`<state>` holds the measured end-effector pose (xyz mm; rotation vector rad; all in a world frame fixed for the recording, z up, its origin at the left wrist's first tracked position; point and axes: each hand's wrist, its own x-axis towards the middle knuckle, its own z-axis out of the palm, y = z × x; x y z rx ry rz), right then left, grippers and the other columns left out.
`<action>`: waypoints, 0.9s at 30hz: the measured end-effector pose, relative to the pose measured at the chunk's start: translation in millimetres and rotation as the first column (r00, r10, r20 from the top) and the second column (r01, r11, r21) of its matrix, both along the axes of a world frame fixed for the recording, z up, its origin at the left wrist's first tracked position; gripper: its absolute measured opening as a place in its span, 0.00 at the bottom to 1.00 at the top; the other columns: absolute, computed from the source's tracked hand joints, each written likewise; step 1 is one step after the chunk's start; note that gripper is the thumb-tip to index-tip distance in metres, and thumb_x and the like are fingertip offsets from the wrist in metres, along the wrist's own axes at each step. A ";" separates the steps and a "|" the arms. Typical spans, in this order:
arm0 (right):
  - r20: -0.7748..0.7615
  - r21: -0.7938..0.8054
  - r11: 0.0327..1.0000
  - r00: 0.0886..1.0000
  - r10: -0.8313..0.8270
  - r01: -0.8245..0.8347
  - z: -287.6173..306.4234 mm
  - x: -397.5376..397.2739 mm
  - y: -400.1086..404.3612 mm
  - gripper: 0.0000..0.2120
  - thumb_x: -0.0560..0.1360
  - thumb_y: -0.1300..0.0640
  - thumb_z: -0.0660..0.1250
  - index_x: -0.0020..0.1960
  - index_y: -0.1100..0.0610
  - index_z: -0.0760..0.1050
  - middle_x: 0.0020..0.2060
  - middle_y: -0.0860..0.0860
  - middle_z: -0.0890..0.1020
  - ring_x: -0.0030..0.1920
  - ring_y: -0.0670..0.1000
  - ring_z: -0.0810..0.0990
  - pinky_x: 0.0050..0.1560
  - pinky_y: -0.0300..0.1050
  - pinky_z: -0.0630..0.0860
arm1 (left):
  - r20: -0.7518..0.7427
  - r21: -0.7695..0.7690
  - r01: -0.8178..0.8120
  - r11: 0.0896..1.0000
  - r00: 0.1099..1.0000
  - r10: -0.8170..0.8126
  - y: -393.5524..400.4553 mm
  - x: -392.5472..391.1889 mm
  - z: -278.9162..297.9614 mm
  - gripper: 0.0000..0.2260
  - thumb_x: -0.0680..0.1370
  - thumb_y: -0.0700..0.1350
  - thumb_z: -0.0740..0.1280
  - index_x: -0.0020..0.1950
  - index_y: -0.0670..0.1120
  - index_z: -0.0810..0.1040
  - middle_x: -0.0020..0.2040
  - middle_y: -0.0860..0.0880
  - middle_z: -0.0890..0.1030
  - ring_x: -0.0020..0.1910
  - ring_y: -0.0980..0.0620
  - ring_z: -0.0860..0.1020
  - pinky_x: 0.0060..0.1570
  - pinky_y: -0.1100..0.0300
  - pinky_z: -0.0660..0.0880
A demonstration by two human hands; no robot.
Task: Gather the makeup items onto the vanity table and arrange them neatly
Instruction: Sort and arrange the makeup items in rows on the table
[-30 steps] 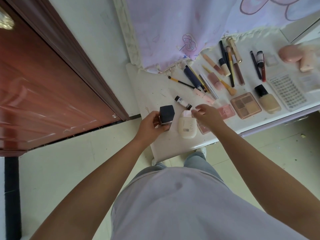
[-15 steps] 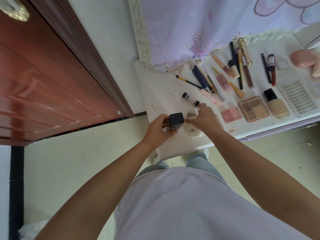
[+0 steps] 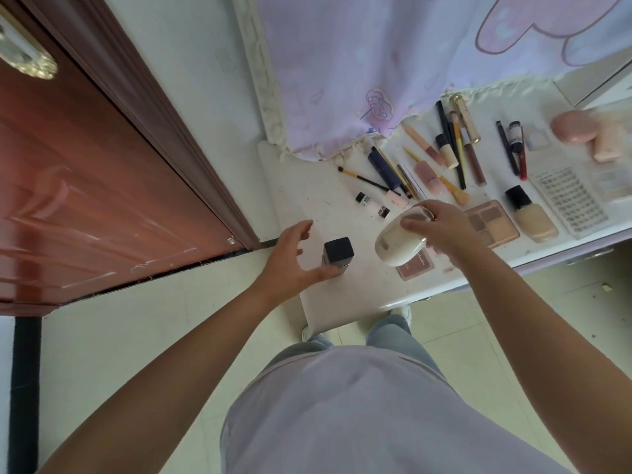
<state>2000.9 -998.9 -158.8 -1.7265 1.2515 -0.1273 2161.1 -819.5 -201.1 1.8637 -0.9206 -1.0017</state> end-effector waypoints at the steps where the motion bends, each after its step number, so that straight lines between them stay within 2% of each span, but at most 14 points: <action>1: 0.036 -0.010 1.000 0.999 -0.013 0.013 7.7 -0.5 -3.5 0.09 0.72 0.60 0.66 0.53 0.58 0.74 0.50 0.54 0.76 0.40 0.48 0.72 0.33 0.36 0.70 | 0.047 -0.042 -0.015 0.999 0.999 0.017 -4.0 3.3 8.2 0.35 0.68 0.45 0.73 0.70 0.46 0.60 0.60 0.55 0.63 0.61 0.59 0.65 0.57 0.67 0.64; 3: 0.109 -0.035 0.998 0.993 -0.050 0.054 24.0 3.2 -9.9 0.10 0.73 0.59 0.65 0.55 0.59 0.74 0.53 0.56 0.76 0.43 0.51 0.74 0.34 0.39 0.73 | 0.158 -0.121 -0.027 0.992 0.986 0.046 -20.0 7.4 27.2 0.33 0.69 0.45 0.73 0.70 0.45 0.61 0.60 0.54 0.64 0.60 0.58 0.65 0.59 0.66 0.64; 6: 0.230 -0.040 0.992 0.967 -0.106 0.118 47.7 17.1 -13.2 0.10 0.75 0.58 0.63 0.54 0.62 0.73 0.45 0.56 0.75 0.40 0.52 0.75 0.35 0.42 0.74 | 0.346 -0.148 0.054 0.987 0.938 0.001 -53.4 6.7 54.6 0.34 0.68 0.49 0.74 0.69 0.44 0.62 0.64 0.50 0.65 0.65 0.52 0.64 0.63 0.63 0.61; 9: 0.327 0.004 0.989 0.934 -0.142 0.149 67.6 35.3 -10.3 0.09 0.77 0.56 0.59 0.53 0.59 0.72 0.38 0.50 0.74 0.35 0.49 0.74 0.34 0.42 0.76 | 0.520 -0.089 0.209 0.974 0.844 -0.133 -80.9 2.0 76.0 0.34 0.68 0.52 0.73 0.68 0.44 0.62 0.66 0.48 0.66 0.65 0.51 0.64 0.53 0.70 0.58; 12: 0.370 0.075 0.981 0.909 -0.194 0.178 82.9 50.0 -7.3 0.10 0.78 0.54 0.55 0.46 0.59 0.70 0.34 0.53 0.72 0.29 0.51 0.73 0.35 0.48 0.73 | 0.614 -0.110 0.201 0.973 0.784 -0.092 -92.6 3.2 94.0 0.23 0.71 0.49 0.69 0.62 0.44 0.66 0.58 0.49 0.72 0.54 0.49 0.71 0.44 0.65 0.63; 14: 0.334 0.041 0.985 0.927 -0.170 0.166 91.9 58.0 -7.9 0.14 0.79 0.52 0.53 0.38 0.59 0.67 0.28 0.53 0.70 0.24 0.50 0.69 0.30 0.44 0.67 | 0.751 -0.115 0.170 0.979 0.660 -0.027 -95.9 10.6 106.8 0.18 0.73 0.47 0.65 0.60 0.43 0.68 0.55 0.47 0.74 0.50 0.47 0.74 0.42 0.60 0.66; 16: 0.291 -0.037 0.990 0.950 -0.117 0.133 101.6 66.2 -9.9 0.17 0.78 0.51 0.53 0.33 0.57 0.61 0.26 0.51 0.66 0.25 0.48 0.65 0.30 0.41 0.61 | 0.889 -0.107 0.223 0.969 0.458 -0.008 -97.3 19.2 122.9 0.15 0.73 0.48 0.66 0.55 0.40 0.73 0.49 0.44 0.77 0.44 0.45 0.76 0.36 0.58 0.67; 18: 0.284 -0.099 0.989 0.956 -0.075 0.107 112.6 75.5 -13.2 0.17 0.78 0.54 0.52 0.32 0.56 0.58 0.28 0.50 0.62 0.28 0.48 0.60 0.30 0.40 0.56 | 0.956 -0.086 0.311 0.946 0.292 -0.009 -99.0 26.7 140.9 0.15 0.68 0.49 0.73 0.42 0.37 0.76 0.35 0.43 0.78 0.30 0.44 0.77 0.26 0.62 0.66; 19: 0.275 -0.134 0.987 0.960 -0.052 0.091 119.0 79.9 -14.6 0.17 0.78 0.57 0.51 0.31 0.56 0.56 0.28 0.51 0.60 0.28 0.48 0.59 0.30 0.40 0.55 | 0.976 -0.072 0.329 0.941 0.216 -0.001 -100.7 29.3 148.9 0.16 0.66 0.50 0.74 0.38 0.38 0.76 0.31 0.44 0.77 0.26 0.45 0.75 0.24 0.64 0.64; 20: 0.265 -0.166 0.983 0.964 -0.030 0.077 125.3 83.7 -15.7 0.17 0.78 0.58 0.50 0.31 0.56 0.55 0.28 0.51 0.59 0.28 0.49 0.57 0.30 0.40 0.55 | 0.983 -0.016 0.326 0.945 0.178 -0.045 -102.4 31.9 155.5 0.17 0.68 0.53 0.72 0.39 0.38 0.75 0.32 0.45 0.77 0.26 0.46 0.74 0.25 0.64 0.63; 22: 0.257 -0.220 0.974 0.966 0.007 0.051 135.4 89.9 -17.8 0.17 0.78 0.59 0.50 0.30 0.57 0.54 0.28 0.52 0.59 0.28 0.49 0.57 0.29 0.40 0.55 | 0.977 0.053 0.281 0.958 0.186 -0.108 -106.1 39.4 161.5 0.19 0.74 0.56 0.63 0.48 0.40 0.73 0.41 0.45 0.76 0.33 0.48 0.70 0.31 0.59 0.62; 24: 0.247 -0.270 0.962 0.968 0.041 0.028 141.7 95.2 -19.2 0.18 0.78 0.58 0.51 0.30 0.57 0.55 0.27 0.52 0.59 0.27 0.49 0.57 0.29 0.40 0.56 | 0.968 0.059 0.253 0.966 0.221 -0.117 -107.1 48.1 165.2 0.19 0.75 0.57 0.60 0.51 0.41 0.71 0.44 0.46 0.76 0.36 0.48 0.69 0.34 0.59 0.61; 25: 0.242 -0.291 0.957 0.969 0.056 0.017 143.5 98.1 -19.7 0.18 0.78 0.58 0.51 0.30 0.57 0.55 0.27 0.52 0.60 0.27 0.49 0.58 0.29 0.40 0.57 | 0.961 0.050 0.245 0.968 0.253 -0.114 -107.3 51.6 167.3 0.19 0.75 0.57 0.61 0.51 0.41 0.71 0.45 0.46 0.76 0.38 0.47 0.70 0.34 0.60 0.60; 27: 0.226 -0.360 0.932 0.967 0.117 -0.028 144.9 102.2 -19.6 0.18 0.78 0.57 0.52 0.30 0.58 0.56 0.27 0.51 0.61 0.27 0.48 0.60 0.27 0.36 0.59 | 0.916 0.042 0.236 0.971 0.380 -0.132 -105.7 56.7 170.0 0.16 0.74 0.56 0.63 0.48 0.43 0.72 0.43 0.47 0.76 0.39 0.48 0.72 0.34 0.60 0.60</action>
